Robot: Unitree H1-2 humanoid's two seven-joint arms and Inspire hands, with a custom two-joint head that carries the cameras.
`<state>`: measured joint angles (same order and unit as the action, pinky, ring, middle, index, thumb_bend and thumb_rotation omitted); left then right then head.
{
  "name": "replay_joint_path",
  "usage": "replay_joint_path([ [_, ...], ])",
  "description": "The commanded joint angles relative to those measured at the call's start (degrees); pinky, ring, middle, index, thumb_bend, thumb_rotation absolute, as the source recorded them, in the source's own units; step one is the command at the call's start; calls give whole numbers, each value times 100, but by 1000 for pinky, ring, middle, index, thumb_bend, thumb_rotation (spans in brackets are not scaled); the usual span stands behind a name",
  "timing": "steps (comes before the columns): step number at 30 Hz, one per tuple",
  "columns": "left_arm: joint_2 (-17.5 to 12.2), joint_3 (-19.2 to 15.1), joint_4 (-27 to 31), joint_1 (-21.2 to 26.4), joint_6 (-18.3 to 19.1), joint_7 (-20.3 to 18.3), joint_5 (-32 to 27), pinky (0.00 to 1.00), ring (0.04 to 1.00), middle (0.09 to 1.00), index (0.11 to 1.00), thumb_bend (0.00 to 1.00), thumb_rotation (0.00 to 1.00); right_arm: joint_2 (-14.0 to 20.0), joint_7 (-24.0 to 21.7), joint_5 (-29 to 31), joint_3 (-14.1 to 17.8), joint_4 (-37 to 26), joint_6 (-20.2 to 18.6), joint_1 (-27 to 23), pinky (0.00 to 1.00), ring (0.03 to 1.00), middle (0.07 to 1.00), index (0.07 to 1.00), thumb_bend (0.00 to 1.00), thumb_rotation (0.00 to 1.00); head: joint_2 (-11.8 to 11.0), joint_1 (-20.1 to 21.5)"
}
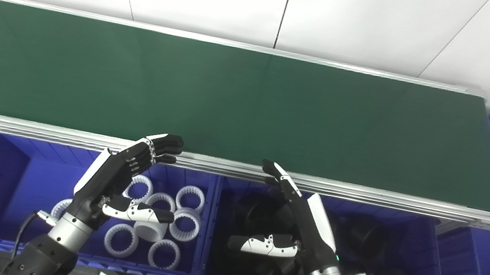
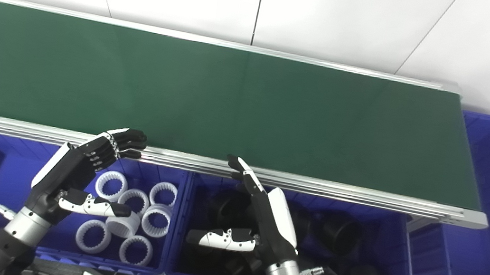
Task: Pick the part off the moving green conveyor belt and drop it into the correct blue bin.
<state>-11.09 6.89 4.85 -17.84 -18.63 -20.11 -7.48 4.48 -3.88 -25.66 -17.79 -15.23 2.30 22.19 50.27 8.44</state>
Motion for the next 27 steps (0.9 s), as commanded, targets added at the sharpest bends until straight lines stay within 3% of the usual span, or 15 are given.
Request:
replay_joint_path([
  [1, -53, -33, 142, 41, -195, 22, -44, 748, 805, 821, 802, 923, 108, -63, 54, -15, -33, -189, 58, -19, 781, 848, 892, 911, 913, 324, 0, -2],
  [15, -53, -36, 125, 26, -212, 29, -17, 760, 809, 823, 802, 922, 116, -66, 59, -9, -36, -158, 83, -27, 775, 845, 891, 912, 915, 322, -68, -145],
  [16, -41, -25, 78, 29, -286, 23, -3, 759, 808, 822, 801, 922, 117, -56, 67, 0, -27, -142, 99, -11, 774, 846, 891, 911, 914, 320, -182, -505],
  [17, -32, -17, 44, 30, -340, 19, 4, 757, 805, 821, 798, 921, 116, -48, 74, 11, -20, -130, 114, 0, 776, 848, 890, 910, 911, 312, -182, -505],
  [18, 6, 13, 9, 24, -372, 23, 25, 757, 805, 821, 797, 921, 115, -20, 59, 126, 10, -116, 165, 27, 776, 848, 890, 910, 911, 311, -346, -953],
  [19, 39, 39, -24, 20, -398, 30, 49, 754, 801, 818, 794, 929, 129, 7, 50, 217, 36, -97, 211, 44, 787, 853, 891, 910, 907, 285, -412, -1112],
  [20, 102, 81, -62, 2, -422, 63, 129, 753, 799, 817, 792, 933, 136, 67, 50, 279, 70, -69, 289, 62, 792, 856, 891, 909, 905, 272, -634, -1579],
  [21, 144, 112, -90, -10, -443, 90, 187, 757, 800, 814, 786, 939, 142, 112, 54, 318, 90, -49, 342, 72, 791, 853, 889, 908, 897, 261, -634, -1579],
  [24, 304, 208, -251, -27, -601, 227, 499, 747, 798, 812, 781, 948, 157, 247, 71, 449, 160, 26, 479, 91, 792, 855, 890, 911, 891, 233, -1077, -2233],
  [27, 404, 282, -390, -19, -727, 311, 741, 748, 798, 816, 786, 945, 173, 358, 147, 395, 187, 105, 643, 71, 762, 840, 880, 897, 893, 214, -1265, -2405],
])
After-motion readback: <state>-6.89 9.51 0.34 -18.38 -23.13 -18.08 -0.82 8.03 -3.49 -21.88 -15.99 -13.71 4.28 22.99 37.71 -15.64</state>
